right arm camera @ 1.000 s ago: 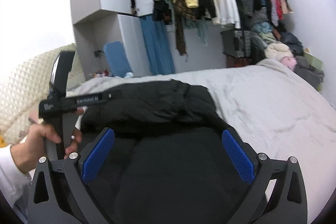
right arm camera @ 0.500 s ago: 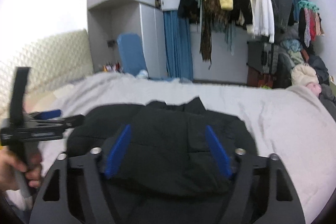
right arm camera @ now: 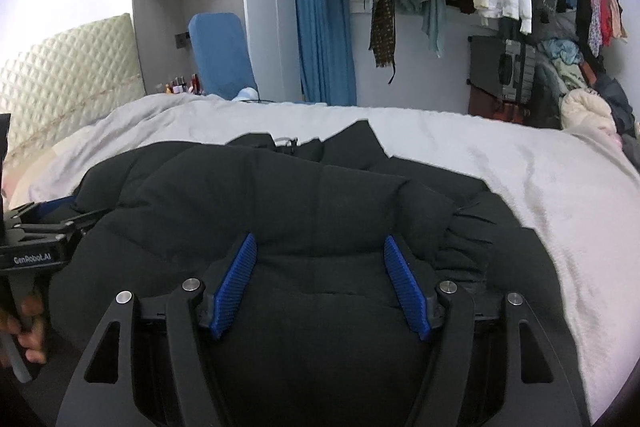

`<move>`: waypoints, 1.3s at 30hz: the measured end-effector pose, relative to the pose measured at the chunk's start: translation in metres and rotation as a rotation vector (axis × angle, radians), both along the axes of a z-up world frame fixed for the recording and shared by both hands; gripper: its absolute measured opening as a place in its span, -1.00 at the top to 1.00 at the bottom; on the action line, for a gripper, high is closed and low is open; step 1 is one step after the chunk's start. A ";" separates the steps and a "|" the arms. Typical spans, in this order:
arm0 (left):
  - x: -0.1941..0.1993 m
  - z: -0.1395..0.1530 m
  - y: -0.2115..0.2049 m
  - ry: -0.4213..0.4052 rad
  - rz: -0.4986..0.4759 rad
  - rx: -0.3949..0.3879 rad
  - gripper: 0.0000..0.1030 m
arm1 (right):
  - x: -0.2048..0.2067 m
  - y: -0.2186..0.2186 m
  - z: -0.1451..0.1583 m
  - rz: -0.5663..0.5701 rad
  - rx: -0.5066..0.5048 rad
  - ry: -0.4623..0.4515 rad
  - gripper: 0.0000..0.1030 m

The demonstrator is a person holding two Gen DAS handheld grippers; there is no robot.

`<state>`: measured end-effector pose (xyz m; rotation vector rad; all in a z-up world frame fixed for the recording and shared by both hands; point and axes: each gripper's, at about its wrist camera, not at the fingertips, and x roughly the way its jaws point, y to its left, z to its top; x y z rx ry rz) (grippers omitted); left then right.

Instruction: Fold large clothes

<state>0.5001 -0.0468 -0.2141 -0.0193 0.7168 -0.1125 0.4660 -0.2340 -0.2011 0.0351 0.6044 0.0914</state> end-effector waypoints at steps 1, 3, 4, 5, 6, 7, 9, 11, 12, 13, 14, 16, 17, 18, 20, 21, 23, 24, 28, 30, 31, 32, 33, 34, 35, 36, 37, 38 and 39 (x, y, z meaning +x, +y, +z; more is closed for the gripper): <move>0.002 -0.003 -0.002 0.003 0.001 0.008 -0.99 | 0.003 -0.001 -0.002 0.004 0.003 0.004 -0.26; 0.008 -0.007 -0.008 0.013 0.009 0.043 -0.99 | 0.011 -0.003 -0.009 0.010 0.009 0.029 -0.25; 0.009 -0.006 -0.011 0.022 0.016 0.049 -0.99 | 0.014 -0.003 -0.012 0.011 0.013 0.048 -0.25; 0.011 -0.006 -0.012 0.034 0.023 0.050 -0.99 | 0.017 -0.003 -0.013 0.011 0.012 0.067 -0.24; 0.011 -0.005 -0.014 0.041 0.028 0.051 -0.99 | 0.019 -0.002 -0.013 0.010 0.008 0.082 -0.24; 0.010 -0.003 -0.015 0.050 0.032 0.058 -0.99 | 0.019 -0.001 -0.013 0.009 0.004 0.099 -0.24; 0.005 0.002 -0.016 0.059 0.034 0.067 -1.00 | 0.015 0.000 -0.008 0.019 0.004 0.125 -0.24; -0.006 0.011 -0.009 0.070 0.036 0.048 -0.99 | 0.005 -0.003 0.000 0.037 0.022 0.137 -0.23; -0.015 0.016 -0.003 0.072 0.042 0.039 -0.99 | -0.003 -0.005 0.006 0.051 0.036 0.134 -0.23; -0.022 0.020 0.001 0.071 0.043 0.034 -1.00 | -0.008 -0.006 0.010 0.063 0.044 0.130 -0.23; -0.032 0.024 0.008 0.069 0.043 0.032 -1.00 | -0.016 -0.008 0.016 0.077 0.041 0.124 -0.23; -0.053 0.033 0.016 0.058 0.044 0.062 -1.00 | -0.038 -0.012 0.029 0.094 0.004 0.114 -0.23; -0.065 0.036 0.022 0.048 0.038 0.078 -1.00 | -0.049 -0.015 0.035 0.101 -0.010 0.109 -0.23; -0.076 0.039 0.029 0.039 0.038 0.089 -1.00 | -0.063 -0.022 0.042 0.101 -0.023 0.107 -0.24; -0.088 0.042 0.040 0.044 0.042 0.098 -1.00 | -0.080 -0.034 0.048 0.092 -0.038 0.101 -0.27; -0.092 0.042 0.046 0.064 0.049 0.097 -1.00 | -0.093 -0.044 0.050 0.072 -0.050 0.095 -0.28; -0.096 0.041 0.060 0.092 0.070 0.078 -1.00 | -0.106 -0.060 0.046 0.032 -0.055 0.099 -0.29; -0.099 0.041 0.068 0.097 0.076 0.068 -1.00 | -0.109 -0.068 0.043 0.015 -0.047 0.110 -0.33; -0.098 0.028 0.085 0.117 0.099 0.126 -1.00 | -0.113 -0.094 0.019 -0.056 -0.057 0.182 -0.54; -0.093 0.014 0.087 0.148 0.093 0.168 -1.00 | -0.105 -0.101 0.002 -0.079 -0.117 0.231 -0.55; -0.091 0.008 0.086 0.159 0.091 0.183 -1.00 | -0.103 -0.103 -0.004 -0.096 -0.134 0.246 -0.56; -0.088 0.002 0.085 0.173 0.083 0.199 -1.00 | -0.101 -0.106 -0.010 -0.116 -0.141 0.258 -0.60; -0.086 -0.003 0.083 0.180 0.079 0.205 -1.00 | -0.098 -0.108 -0.016 -0.145 -0.158 0.268 -0.64; -0.083 -0.006 0.082 0.183 0.080 0.205 -1.00 | -0.098 -0.109 -0.019 -0.161 -0.168 0.271 -0.64; -0.080 -0.009 0.081 0.186 0.078 0.202 -0.99 | -0.094 -0.111 -0.024 -0.169 -0.169 0.275 -0.65; -0.076 -0.011 0.080 0.187 0.079 0.196 -0.99 | -0.092 -0.111 -0.026 -0.168 -0.167 0.275 -0.65; -0.075 -0.012 0.081 0.183 0.086 0.190 -0.99 | -0.088 -0.111 -0.028 -0.168 -0.167 0.275 -0.65; -0.073 -0.013 0.081 0.178 0.096 0.175 -0.99 | -0.085 -0.110 -0.029 -0.167 -0.170 0.269 -0.64; -0.071 -0.013 0.083 0.175 0.105 0.159 -0.99 | -0.084 -0.109 -0.029 -0.165 -0.173 0.256 -0.64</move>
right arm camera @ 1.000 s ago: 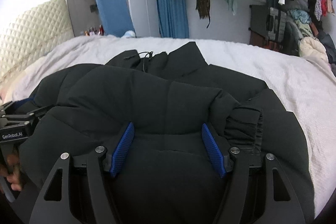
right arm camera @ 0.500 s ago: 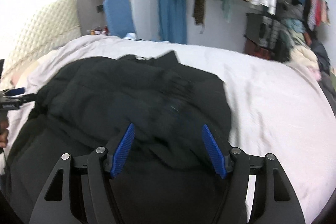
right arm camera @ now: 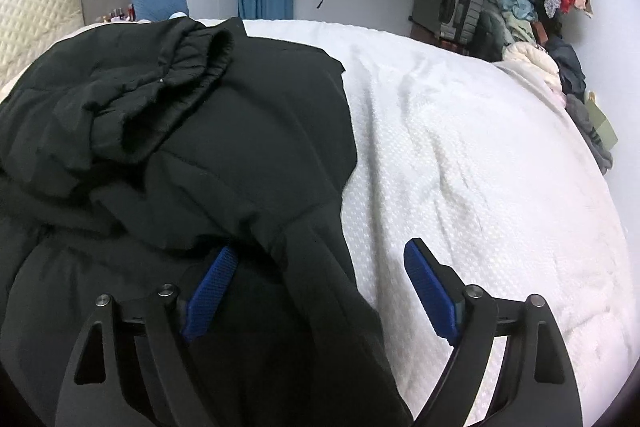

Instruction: Fold large clothes

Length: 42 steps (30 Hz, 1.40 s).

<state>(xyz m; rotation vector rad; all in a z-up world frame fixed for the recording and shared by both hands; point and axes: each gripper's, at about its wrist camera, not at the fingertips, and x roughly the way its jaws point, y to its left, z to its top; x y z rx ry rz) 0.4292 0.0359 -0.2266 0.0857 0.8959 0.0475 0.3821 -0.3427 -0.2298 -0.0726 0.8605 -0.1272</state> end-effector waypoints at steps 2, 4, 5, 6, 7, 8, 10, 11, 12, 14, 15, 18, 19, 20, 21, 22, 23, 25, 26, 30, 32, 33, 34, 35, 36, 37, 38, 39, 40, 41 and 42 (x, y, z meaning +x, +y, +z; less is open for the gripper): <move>0.001 0.001 0.004 -0.021 0.021 -0.020 -0.99 | 0.000 0.000 0.004 0.005 -0.005 -0.030 -0.64; 0.004 0.003 0.008 -0.039 0.043 -0.034 -1.00 | 0.001 -0.001 0.012 -0.001 -0.003 -0.079 -0.64; 0.006 0.004 0.009 -0.044 0.055 -0.037 -1.00 | 0.002 -0.003 0.014 -0.008 0.003 -0.095 -0.65; 0.007 0.005 0.009 -0.050 0.067 -0.032 -1.00 | 0.002 -0.006 0.015 -0.016 0.012 -0.106 -0.65; 0.009 0.005 0.011 -0.056 0.075 -0.030 -1.00 | 0.002 -0.008 0.015 -0.020 0.019 -0.116 -0.65; 0.010 0.005 0.012 -0.062 0.083 -0.030 -1.00 | 0.003 -0.010 0.015 -0.022 0.015 -0.122 -0.66; 0.014 0.004 0.014 -0.068 0.109 -0.023 -1.00 | 0.005 -0.014 0.012 -0.030 -0.006 -0.139 -0.73; 0.017 0.003 0.016 -0.068 0.137 -0.019 -1.00 | 0.005 -0.019 0.010 -0.042 0.002 -0.149 -0.76; 0.020 0.001 0.019 -0.065 0.159 -0.026 -1.00 | 0.006 -0.024 0.009 -0.057 0.014 -0.154 -0.80; 0.027 -0.003 0.025 -0.056 0.183 -0.045 -1.00 | 0.008 -0.034 0.005 -0.083 0.035 -0.154 -0.84; 0.029 -0.005 0.026 -0.051 0.185 -0.056 -1.00 | 0.010 -0.036 0.004 -0.085 0.040 -0.149 -0.84; 0.030 -0.004 0.028 -0.039 0.186 -0.089 -0.99 | 0.011 -0.033 0.004 -0.076 0.034 -0.132 -0.84; 0.027 -0.001 0.028 -0.039 0.184 -0.099 -0.98 | 0.009 -0.029 0.005 -0.074 0.036 -0.130 -0.84; 0.024 0.003 0.027 -0.046 0.184 -0.107 -0.98 | 0.006 -0.028 0.008 -0.073 0.054 -0.122 -0.84; 0.021 0.006 0.026 -0.046 0.176 -0.106 -0.98 | 0.001 -0.027 0.010 -0.073 0.074 -0.119 -0.84; 0.019 0.010 0.022 -0.044 0.170 -0.088 -0.98 | -0.006 -0.026 0.016 -0.075 0.100 -0.117 -0.84; 0.014 0.017 0.019 -0.047 0.172 -0.072 -0.98 | -0.012 -0.025 0.020 -0.075 0.109 -0.121 -0.85; 0.002 0.031 0.014 -0.058 0.163 -0.076 -0.98 | -0.027 -0.016 0.041 -0.058 0.124 -0.150 -0.85; -0.007 0.042 0.010 -0.069 0.154 -0.080 -0.98 | -0.032 -0.013 0.049 -0.052 0.131 -0.167 -0.86; -0.043 0.085 0.004 -0.133 0.117 -0.099 -0.99 | -0.072 0.008 0.107 -0.005 0.176 -0.264 -0.86; -0.064 0.110 0.002 -0.148 0.094 -0.121 -0.99 | -0.091 0.018 0.136 0.017 0.171 -0.319 -0.87; -0.074 0.124 0.003 -0.156 0.092 -0.126 -0.99 | -0.100 0.020 0.149 0.021 0.169 -0.339 -0.87; -0.081 0.135 0.004 -0.163 0.091 -0.133 -0.99 | -0.109 0.021 0.162 0.028 0.172 -0.357 -0.87; -0.093 0.152 0.006 -0.178 0.083 -0.150 -0.99 | -0.120 0.023 0.174 0.033 0.175 -0.378 -0.87; -0.103 0.168 0.010 -0.192 0.074 -0.165 -0.99 | -0.131 0.025 0.186 0.036 0.175 -0.395 -0.87; -0.112 0.180 0.010 -0.206 0.071 -0.170 -0.99 | -0.139 0.027 0.198 0.039 0.173 -0.410 -0.87; -0.125 0.197 0.012 -0.227 0.069 -0.171 -0.99 | -0.150 0.029 0.209 0.043 0.168 -0.424 -0.87; -0.139 0.214 0.014 -0.250 0.061 -0.172 -0.99 | -0.160 0.032 0.221 0.048 0.161 -0.442 -0.87; -0.149 0.227 0.015 -0.267 0.054 -0.173 -0.99 | -0.167 0.033 0.229 0.052 0.157 -0.456 -0.87; -0.163 0.244 0.018 -0.291 0.042 -0.177 -0.99 | -0.182 0.035 0.245 0.060 0.152 -0.480 -0.87; -0.178 0.261 0.021 -0.315 0.031 -0.183 -0.99 | -0.193 0.037 0.257 0.067 0.151 -0.495 -0.87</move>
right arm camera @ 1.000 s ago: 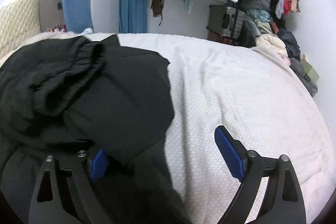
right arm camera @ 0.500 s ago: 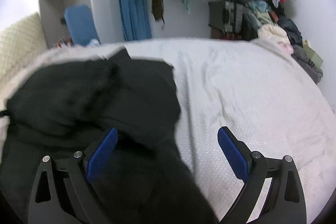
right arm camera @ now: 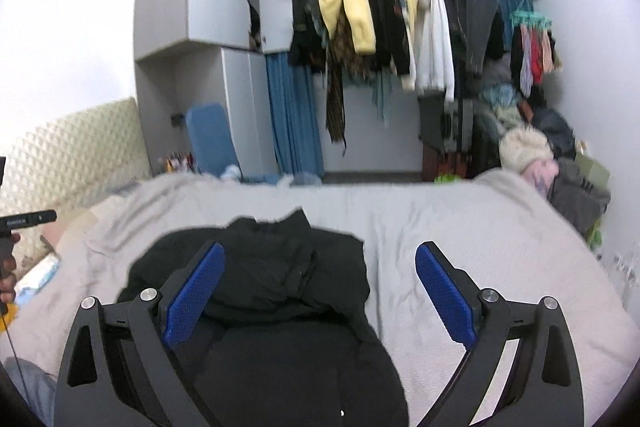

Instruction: Fold large clothes

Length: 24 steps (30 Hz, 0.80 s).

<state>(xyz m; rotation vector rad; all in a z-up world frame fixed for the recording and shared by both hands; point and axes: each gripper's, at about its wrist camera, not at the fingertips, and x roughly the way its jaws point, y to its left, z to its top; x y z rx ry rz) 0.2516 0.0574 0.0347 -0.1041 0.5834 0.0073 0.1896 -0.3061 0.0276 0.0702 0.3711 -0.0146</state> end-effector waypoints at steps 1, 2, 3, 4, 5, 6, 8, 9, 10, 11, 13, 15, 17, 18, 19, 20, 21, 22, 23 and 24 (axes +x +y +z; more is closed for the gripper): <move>-0.009 0.012 0.004 -0.016 -0.005 -0.003 -0.99 | -0.005 0.000 0.007 0.004 -0.002 -0.007 -0.87; -0.022 0.026 0.009 -0.035 -0.011 -0.004 -0.99 | -0.018 0.002 0.021 0.010 -0.008 -0.017 -0.87; -0.036 0.042 0.015 -0.053 -0.017 -0.005 -0.99 | -0.027 0.002 0.031 0.013 -0.015 -0.026 -0.87; -0.043 0.051 0.021 -0.062 -0.019 -0.007 -0.99 | -0.036 0.003 0.039 0.019 -0.021 -0.033 -0.87; -0.055 0.064 0.030 -0.071 -0.017 -0.012 -1.00 | -0.042 0.004 0.045 0.025 -0.025 -0.039 -0.87; -0.065 0.074 0.038 -0.073 -0.014 -0.020 -1.00 | -0.054 0.006 0.054 0.034 -0.030 -0.046 -0.87; -0.083 0.089 0.054 -0.068 -0.013 -0.037 -1.00 | -0.071 0.006 0.062 0.043 -0.035 -0.049 -0.87; -0.093 0.097 0.065 -0.067 -0.014 -0.049 -1.00 | -0.078 0.006 0.066 0.050 -0.037 -0.047 -0.87; -0.099 0.103 0.074 -0.067 -0.012 -0.056 -1.00 | -0.084 0.005 0.068 0.056 -0.040 -0.044 -0.87; -0.107 0.108 0.086 -0.067 -0.007 -0.064 -1.00 | -0.089 0.004 0.069 0.060 -0.043 -0.040 -0.87; -0.119 0.116 0.108 -0.066 0.003 -0.082 -1.00 | -0.097 -0.003 0.070 0.064 -0.033 -0.031 -0.87; -0.128 0.118 0.133 -0.063 0.009 -0.112 -1.00 | -0.100 -0.013 0.066 0.075 0.008 -0.010 -0.87; -0.132 0.113 0.154 -0.054 0.018 -0.138 -1.00 | -0.099 -0.026 0.055 0.079 0.050 0.019 -0.87; -0.132 0.105 0.166 -0.042 0.026 -0.154 -1.00 | -0.099 -0.032 0.047 0.081 0.071 0.039 -0.87; -0.131 0.098 0.174 -0.032 0.028 -0.164 -1.00 | -0.096 -0.038 0.038 0.083 0.091 0.061 -0.87; -0.129 0.088 0.183 -0.011 0.025 -0.176 -1.00 | -0.098 -0.041 0.032 0.086 0.106 0.078 -0.84; -0.127 0.077 0.192 0.009 0.021 -0.187 -1.00 | -0.093 -0.048 0.017 0.090 0.125 0.114 -0.79; -0.124 0.067 0.198 0.020 0.017 -0.194 -1.00 | -0.096 -0.050 0.009 0.091 0.131 0.129 -0.75; -0.121 0.054 0.203 0.033 0.010 -0.205 -0.99 | -0.096 -0.053 -0.003 0.092 0.140 0.148 -0.70; -0.118 0.039 0.206 0.049 0.000 -0.218 -0.99 | -0.093 -0.056 -0.020 0.094 0.153 0.176 -0.68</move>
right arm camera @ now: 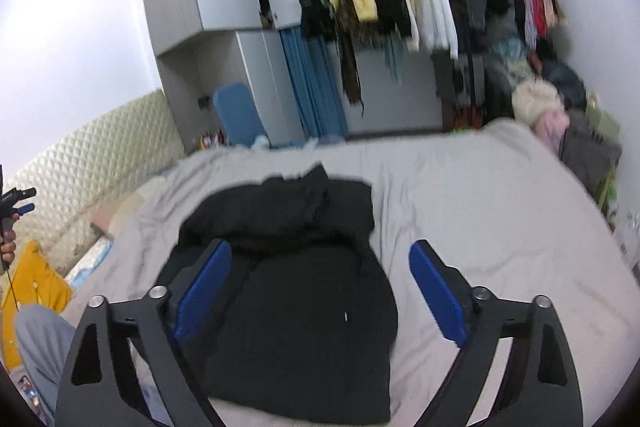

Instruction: Fold large clothes

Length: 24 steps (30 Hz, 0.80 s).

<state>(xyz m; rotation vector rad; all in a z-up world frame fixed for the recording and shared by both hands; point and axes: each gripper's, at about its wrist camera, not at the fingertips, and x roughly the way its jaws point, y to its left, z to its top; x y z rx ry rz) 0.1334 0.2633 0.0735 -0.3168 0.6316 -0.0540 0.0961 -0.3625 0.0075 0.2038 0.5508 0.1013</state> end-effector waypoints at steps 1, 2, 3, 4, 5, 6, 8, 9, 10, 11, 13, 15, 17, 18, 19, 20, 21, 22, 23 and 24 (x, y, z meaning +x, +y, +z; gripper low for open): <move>0.002 -0.013 0.001 0.012 -0.013 -0.016 -0.99 | -0.001 -0.001 -0.008 0.000 0.007 0.014 -0.67; 0.005 -0.033 0.001 0.033 -0.040 -0.046 -0.99 | 0.000 -0.004 -0.025 -0.007 0.029 0.043 -0.67; 0.009 -0.052 -0.002 0.055 -0.064 -0.072 -0.99 | 0.000 -0.006 -0.038 -0.013 0.055 0.070 -0.66; 0.012 -0.069 -0.006 0.074 -0.083 -0.092 -1.00 | -0.003 -0.008 -0.046 -0.015 0.072 0.090 -0.66; 0.015 -0.093 -0.011 0.106 -0.110 -0.122 -0.99 | -0.001 -0.008 -0.065 -0.016 0.097 0.130 -0.65; 0.016 -0.113 -0.016 0.132 -0.132 -0.150 -0.99 | -0.001 -0.008 -0.077 -0.015 0.110 0.155 -0.64; 0.022 -0.150 -0.029 0.183 -0.172 -0.211 -0.99 | 0.001 -0.010 -0.108 -0.014 0.141 0.227 -0.64; 0.025 -0.172 -0.035 0.213 -0.196 -0.254 -0.99 | 0.002 -0.013 -0.120 -0.019 0.154 0.258 -0.64; 0.028 -0.188 -0.043 0.233 -0.215 -0.286 -0.99 | 0.004 -0.018 -0.138 -0.036 0.176 0.303 -0.64; 0.032 -0.209 -0.049 0.260 -0.242 -0.327 -0.99 | 0.005 -0.020 -0.148 -0.052 0.188 0.328 -0.64; 0.038 -0.242 -0.059 0.299 -0.266 -0.380 -0.99 | 0.009 -0.028 -0.181 -0.075 0.224 0.394 -0.64; 0.046 -0.275 -0.067 0.343 -0.284 -0.442 -0.99 | 0.010 -0.032 -0.201 -0.091 0.243 0.427 -0.64; 0.050 -0.299 -0.074 0.376 -0.303 -0.484 -0.98 | 0.012 -0.034 -0.221 -0.091 0.272 0.450 -0.64; 0.051 -0.309 -0.077 0.387 -0.313 -0.506 -0.97 | 0.014 -0.034 -0.228 -0.091 0.283 0.458 -0.64; 0.052 -0.316 -0.081 0.393 -0.322 -0.524 -0.97 | 0.015 -0.033 -0.233 -0.092 0.292 0.462 -0.64; 0.053 -0.324 -0.085 0.403 -0.332 -0.545 -0.97 | 0.016 -0.034 -0.241 -0.092 0.315 0.466 -0.64; 0.053 -0.330 -0.090 0.413 -0.343 -0.566 -0.97 | 0.018 -0.034 -0.246 -0.089 0.341 0.467 -0.64; 0.052 -0.333 -0.093 0.415 -0.355 -0.580 -0.97 | 0.019 -0.032 -0.249 -0.086 0.359 0.468 -0.64; 0.052 -0.337 -0.099 0.419 -0.379 -0.592 -0.97 | 0.020 -0.031 -0.253 -0.074 0.391 0.467 -0.64; 0.051 -0.340 -0.105 0.422 -0.404 -0.598 -0.97 | 0.022 -0.028 -0.252 -0.058 0.408 0.462 -0.65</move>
